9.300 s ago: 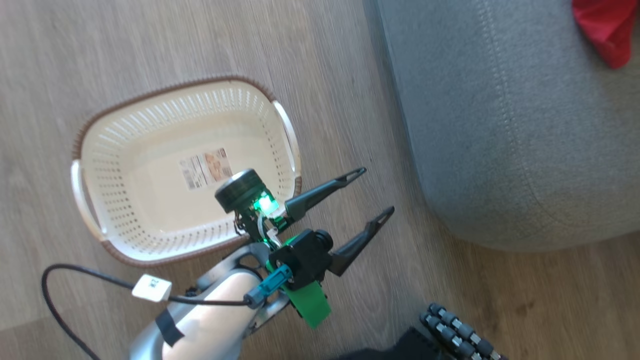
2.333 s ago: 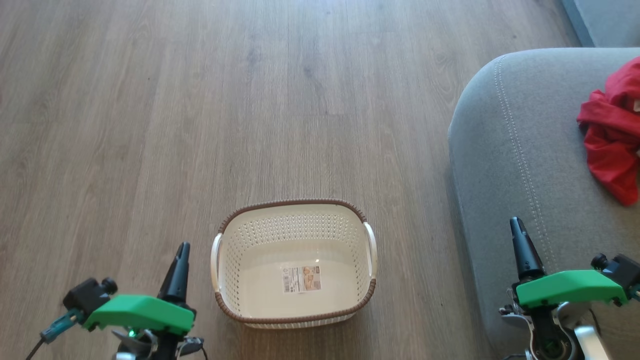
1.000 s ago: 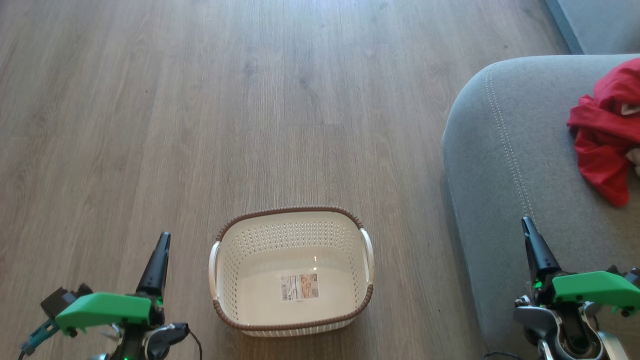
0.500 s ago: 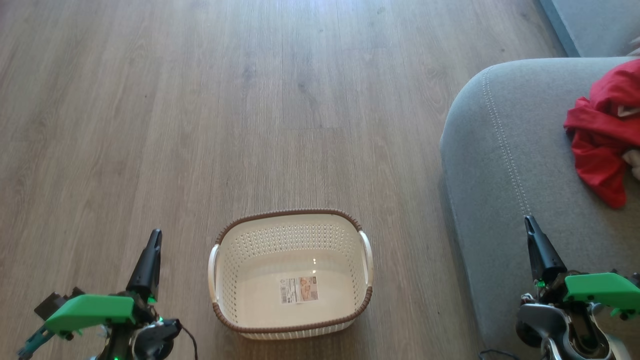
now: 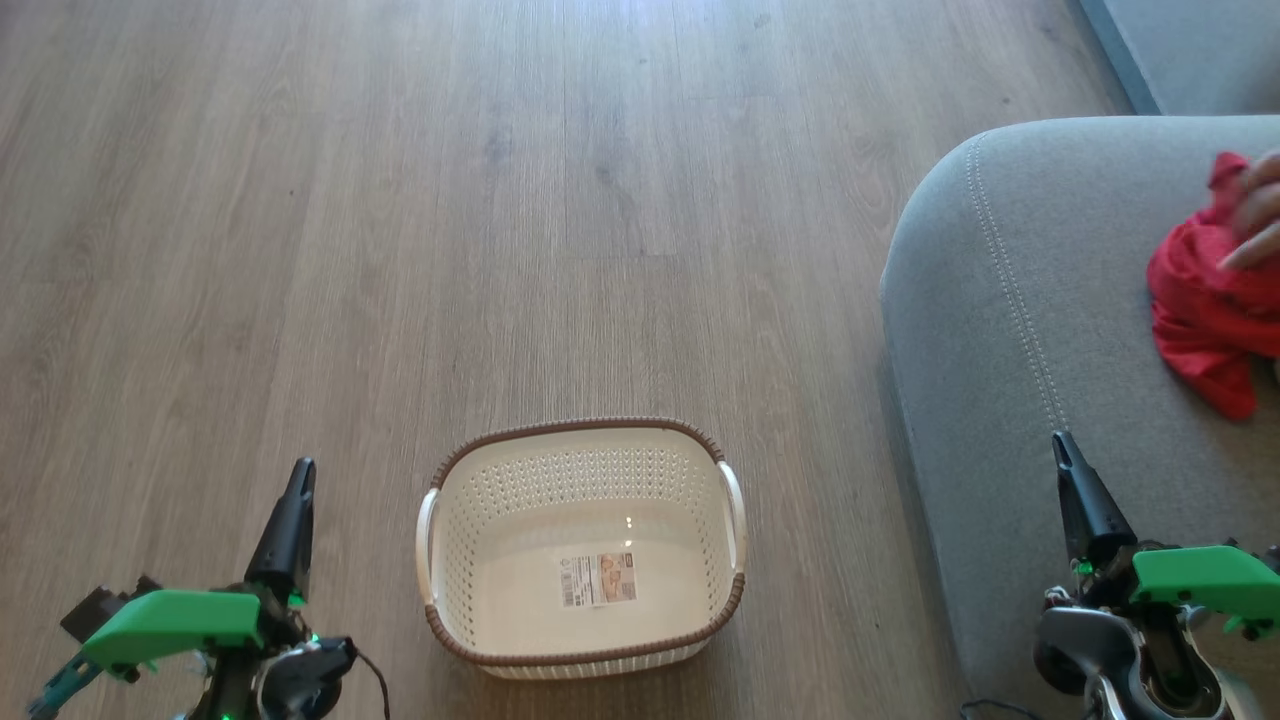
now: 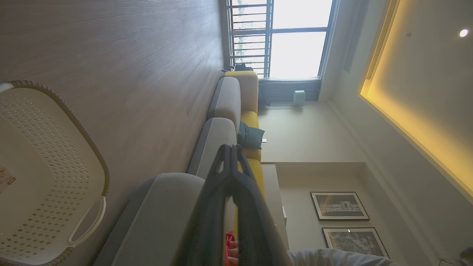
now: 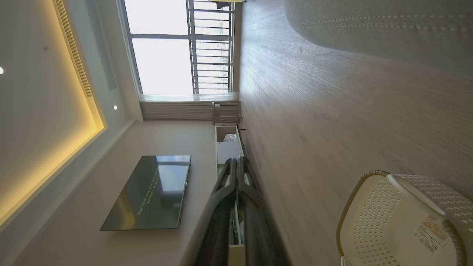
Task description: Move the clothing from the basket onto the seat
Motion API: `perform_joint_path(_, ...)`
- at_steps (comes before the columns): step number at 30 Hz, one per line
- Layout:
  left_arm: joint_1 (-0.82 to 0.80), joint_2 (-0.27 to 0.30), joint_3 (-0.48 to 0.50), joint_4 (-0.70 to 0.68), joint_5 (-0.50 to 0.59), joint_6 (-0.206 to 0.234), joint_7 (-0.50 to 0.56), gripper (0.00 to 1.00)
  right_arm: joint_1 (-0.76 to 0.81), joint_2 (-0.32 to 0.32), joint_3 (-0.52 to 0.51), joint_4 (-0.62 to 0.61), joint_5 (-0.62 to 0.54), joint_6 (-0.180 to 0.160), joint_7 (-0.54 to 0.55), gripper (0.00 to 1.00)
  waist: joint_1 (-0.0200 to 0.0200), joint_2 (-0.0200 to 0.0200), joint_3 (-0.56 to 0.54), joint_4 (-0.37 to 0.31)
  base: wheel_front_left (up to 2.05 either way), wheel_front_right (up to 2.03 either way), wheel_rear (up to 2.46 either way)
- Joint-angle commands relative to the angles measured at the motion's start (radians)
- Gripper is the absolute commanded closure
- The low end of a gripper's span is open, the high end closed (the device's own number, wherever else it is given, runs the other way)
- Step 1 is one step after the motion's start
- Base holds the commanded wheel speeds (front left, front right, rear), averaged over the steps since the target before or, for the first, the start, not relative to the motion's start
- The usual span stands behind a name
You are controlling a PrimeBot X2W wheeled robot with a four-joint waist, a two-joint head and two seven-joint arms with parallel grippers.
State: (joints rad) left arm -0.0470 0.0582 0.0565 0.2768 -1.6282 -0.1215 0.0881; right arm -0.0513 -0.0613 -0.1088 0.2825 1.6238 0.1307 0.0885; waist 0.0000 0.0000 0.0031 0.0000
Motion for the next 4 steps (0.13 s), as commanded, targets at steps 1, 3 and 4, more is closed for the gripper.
perform_joint_path(1,-0.059,0.01,0.033,-0.033,-0.001,-0.009,0.005,1.0,-0.055,-0.005,0.017,-0.039,0.003,0.0,0.007,1.0,0.0,0.0,0.0,0.0,0.0,0.0,0.0)
perform_joint_path(3,-0.059,0.01,0.033,-0.033,0.0,-0.009,0.006,1.0,-0.055,-0.004,0.016,-0.039,0.002,0.0,0.008,1.0,0.0,0.0,0.0,0.0,0.0,0.0,0.0)
perform_joint_path(4,-0.059,0.009,0.034,-0.033,0.0,-0.009,0.006,1.0,-0.055,-0.004,0.016,-0.039,0.002,0.0,0.008,1.0,0.0,0.0,0.0,0.0,0.0,0.0,0.0)
